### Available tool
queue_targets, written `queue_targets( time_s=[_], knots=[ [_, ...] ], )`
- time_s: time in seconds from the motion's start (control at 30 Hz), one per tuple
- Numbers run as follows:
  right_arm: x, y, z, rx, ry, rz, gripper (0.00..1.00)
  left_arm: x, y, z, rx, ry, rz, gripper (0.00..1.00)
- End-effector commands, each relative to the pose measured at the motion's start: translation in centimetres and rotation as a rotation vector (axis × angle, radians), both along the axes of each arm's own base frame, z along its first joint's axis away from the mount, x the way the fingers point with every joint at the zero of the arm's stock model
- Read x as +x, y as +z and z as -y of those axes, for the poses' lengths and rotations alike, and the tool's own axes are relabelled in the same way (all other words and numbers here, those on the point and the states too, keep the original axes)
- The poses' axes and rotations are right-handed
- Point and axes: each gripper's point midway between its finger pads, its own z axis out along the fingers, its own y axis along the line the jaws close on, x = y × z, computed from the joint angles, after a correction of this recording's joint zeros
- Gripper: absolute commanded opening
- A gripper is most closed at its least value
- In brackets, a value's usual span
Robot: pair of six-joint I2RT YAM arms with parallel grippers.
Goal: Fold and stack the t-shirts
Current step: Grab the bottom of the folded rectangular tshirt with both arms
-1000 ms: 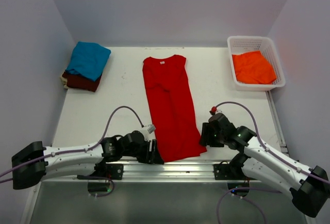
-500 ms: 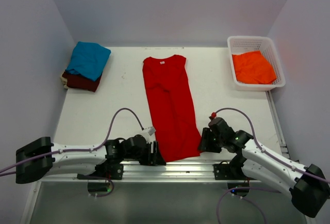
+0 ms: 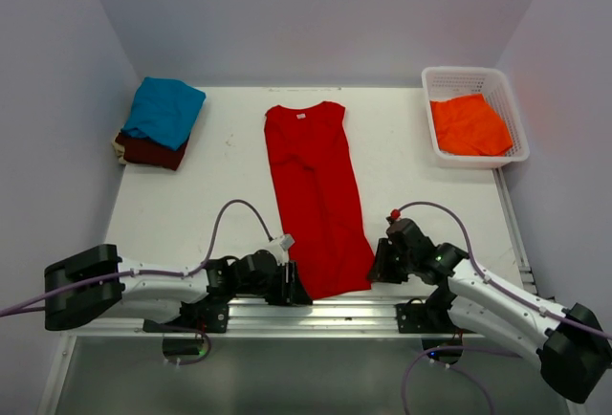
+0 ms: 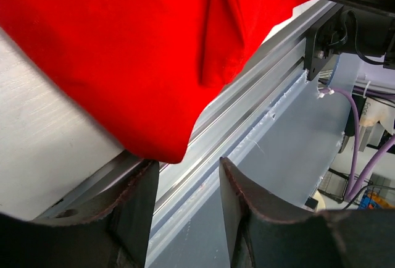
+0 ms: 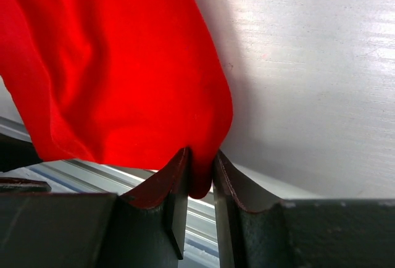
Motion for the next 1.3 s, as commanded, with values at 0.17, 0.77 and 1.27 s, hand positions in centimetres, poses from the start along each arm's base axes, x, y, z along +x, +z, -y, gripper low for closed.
queue_targets(
  time_s=[0.17,0.77,1.27],
  knots=[
    [-0.4,0.0,0.7,-0.017,-0.014,-0.002,0.24,2.5,-3.8,-4.5,0.253,0.125,0.094,0.47],
    [-0.1,0.1,0.5,-0.011,-0.007,0.01,0.21,2.9,-5.2,-5.7,0.34,0.184,0.104,0.48],
    [-1.0,1.3,-1.7,0.12,0.119,0.024,0.0,2.7,-4.2,-4.4,0.272,0.149,0.133,0.0]
  ],
)
